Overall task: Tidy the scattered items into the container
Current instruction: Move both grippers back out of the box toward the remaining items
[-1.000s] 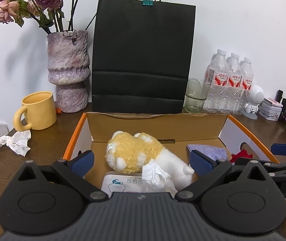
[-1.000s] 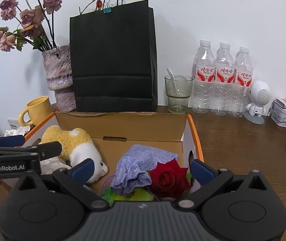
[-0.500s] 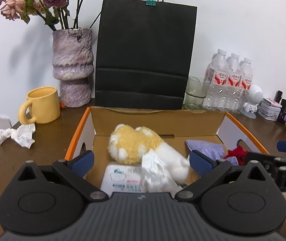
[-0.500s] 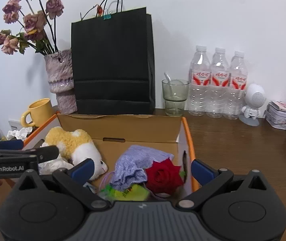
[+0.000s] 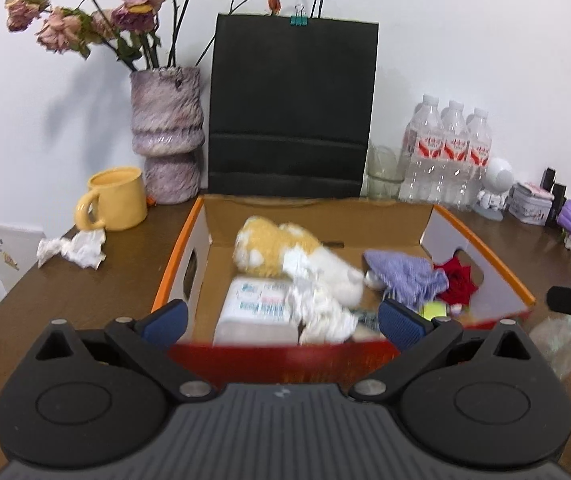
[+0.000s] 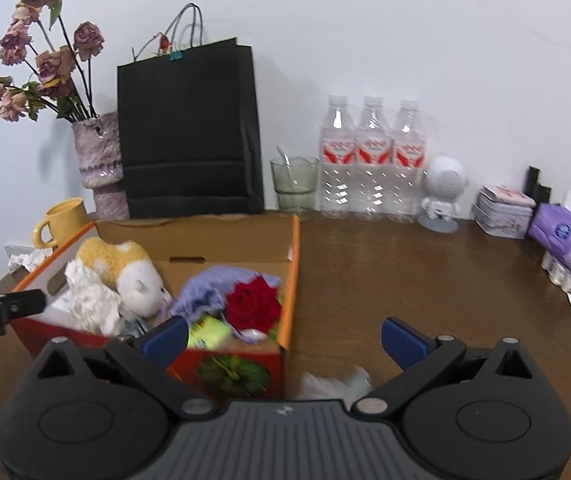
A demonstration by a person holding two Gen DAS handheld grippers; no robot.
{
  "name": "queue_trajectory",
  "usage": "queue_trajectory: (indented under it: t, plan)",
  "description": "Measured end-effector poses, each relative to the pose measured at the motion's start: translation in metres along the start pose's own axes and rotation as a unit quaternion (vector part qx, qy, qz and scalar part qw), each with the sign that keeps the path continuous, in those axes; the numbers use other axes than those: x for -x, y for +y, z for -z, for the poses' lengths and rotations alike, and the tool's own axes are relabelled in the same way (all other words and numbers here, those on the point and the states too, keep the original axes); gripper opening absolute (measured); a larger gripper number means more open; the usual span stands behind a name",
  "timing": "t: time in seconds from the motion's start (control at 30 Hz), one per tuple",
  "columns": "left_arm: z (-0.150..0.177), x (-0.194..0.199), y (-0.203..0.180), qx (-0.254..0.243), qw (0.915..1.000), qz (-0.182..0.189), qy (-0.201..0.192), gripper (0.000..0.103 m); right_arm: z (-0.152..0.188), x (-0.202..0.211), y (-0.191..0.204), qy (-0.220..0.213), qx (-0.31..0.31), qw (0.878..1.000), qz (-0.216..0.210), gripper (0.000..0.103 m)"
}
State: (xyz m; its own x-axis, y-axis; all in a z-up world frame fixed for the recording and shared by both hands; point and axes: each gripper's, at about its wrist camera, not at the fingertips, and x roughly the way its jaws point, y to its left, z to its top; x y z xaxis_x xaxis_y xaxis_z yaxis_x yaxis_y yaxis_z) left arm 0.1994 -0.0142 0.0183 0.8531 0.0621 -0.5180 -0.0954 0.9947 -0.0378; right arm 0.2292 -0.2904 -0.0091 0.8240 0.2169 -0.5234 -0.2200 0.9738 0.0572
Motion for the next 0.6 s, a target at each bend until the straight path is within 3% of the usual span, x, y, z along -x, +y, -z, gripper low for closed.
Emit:
queue_trajectory:
  t: [0.33, 0.6]
  plan:
    - [0.047, 0.006, -0.004, 0.011, 0.9982, -0.019, 0.055, 0.103, 0.039, -0.012, -0.023, 0.047, 0.008, 0.999, 0.014, 0.103]
    - [0.068, 0.002, -0.007, 0.042, 0.9948, -0.053, 0.076, 0.103, 0.051, -0.024, -0.030, 0.054, 0.012, 0.998, 0.014, 0.103]
